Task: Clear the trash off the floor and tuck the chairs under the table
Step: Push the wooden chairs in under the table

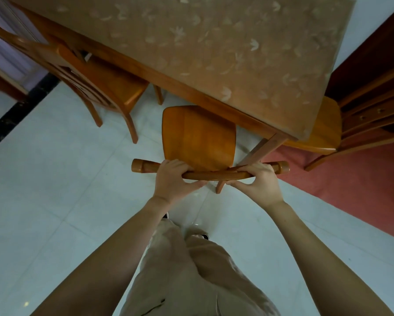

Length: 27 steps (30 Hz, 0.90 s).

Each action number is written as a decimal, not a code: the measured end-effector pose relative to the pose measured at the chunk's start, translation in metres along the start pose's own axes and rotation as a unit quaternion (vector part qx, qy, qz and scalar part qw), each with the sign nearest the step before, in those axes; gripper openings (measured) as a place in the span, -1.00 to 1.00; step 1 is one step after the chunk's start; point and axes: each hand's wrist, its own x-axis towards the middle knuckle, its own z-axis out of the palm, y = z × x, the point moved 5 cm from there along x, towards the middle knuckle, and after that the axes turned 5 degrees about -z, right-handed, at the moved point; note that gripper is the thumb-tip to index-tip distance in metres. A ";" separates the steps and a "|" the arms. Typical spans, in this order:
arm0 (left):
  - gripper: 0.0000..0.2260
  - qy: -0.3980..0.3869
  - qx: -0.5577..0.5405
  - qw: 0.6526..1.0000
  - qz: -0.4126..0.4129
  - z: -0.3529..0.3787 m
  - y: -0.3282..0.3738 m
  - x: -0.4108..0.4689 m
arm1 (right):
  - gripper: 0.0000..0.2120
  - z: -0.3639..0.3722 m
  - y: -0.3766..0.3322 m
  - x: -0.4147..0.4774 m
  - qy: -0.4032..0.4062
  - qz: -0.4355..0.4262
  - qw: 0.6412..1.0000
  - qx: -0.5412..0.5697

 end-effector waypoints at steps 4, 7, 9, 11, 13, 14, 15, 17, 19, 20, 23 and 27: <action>-0.61 0.008 -0.002 1.000 0.008 -0.001 -0.006 0.003 | -0.62 0.002 -0.004 -0.002 0.010 0.014 1.000 -0.012; -0.62 0.014 -0.010 1.000 0.023 -0.007 -0.009 0.006 | -0.57 0.009 -0.006 -0.002 0.013 0.031 0.999 -0.020; -0.62 0.017 -0.014 0.999 0.035 -0.012 -0.012 0.007 | -0.56 0.013 -0.008 -0.002 0.016 0.043 0.999 -0.022; -0.60 0.012 -0.015 0.999 0.045 -0.016 -0.016 0.010 | -0.61 0.016 -0.015 -0.003 0.024 0.049 0.998 -0.015; -0.58 0.000 -0.021 0.998 0.053 -0.020 -0.023 0.014 | -0.68 0.020 -0.024 -0.002 0.029 0.052 0.998 -0.010; -0.58 -0.006 -0.025 0.998 0.057 -0.022 -0.026 0.015 | -0.70 0.022 -0.028 -0.003 0.032 0.056 0.998 -0.012; -0.58 -0.011 -0.029 0.998 0.060 -0.025 -0.031 0.017 | -0.71 0.025 -0.032 -0.003 0.035 0.060 0.997 -0.014; -0.60 -0.027 -0.035 0.997 0.069 -0.032 -0.038 0.020 | -0.73 0.031 -0.042 -0.004 0.043 0.070 0.997 -0.015; -0.62 -0.048 -0.041 0.995 0.078 -0.040 -0.045 0.024 | -0.70 0.038 -0.053 -0.004 0.055 0.078 0.995 -0.015; -0.63 -0.058 -0.045 0.994 0.081 -0.044 -0.049 0.025 | -0.69 0.041 -0.059 -0.005 0.061 0.082 0.995 -0.017; -0.63 -0.069 -0.052 0.992 0.097 -0.057 -0.062 0.027 | -0.68 0.051 -0.083 -0.007 0.081 0.098 0.992 -0.021; -0.60 -0.091 -0.042 0.989 0.106 -0.074 -0.081 0.030 | -0.70 0.063 -0.115 -0.008 0.091 0.130 0.987 -0.011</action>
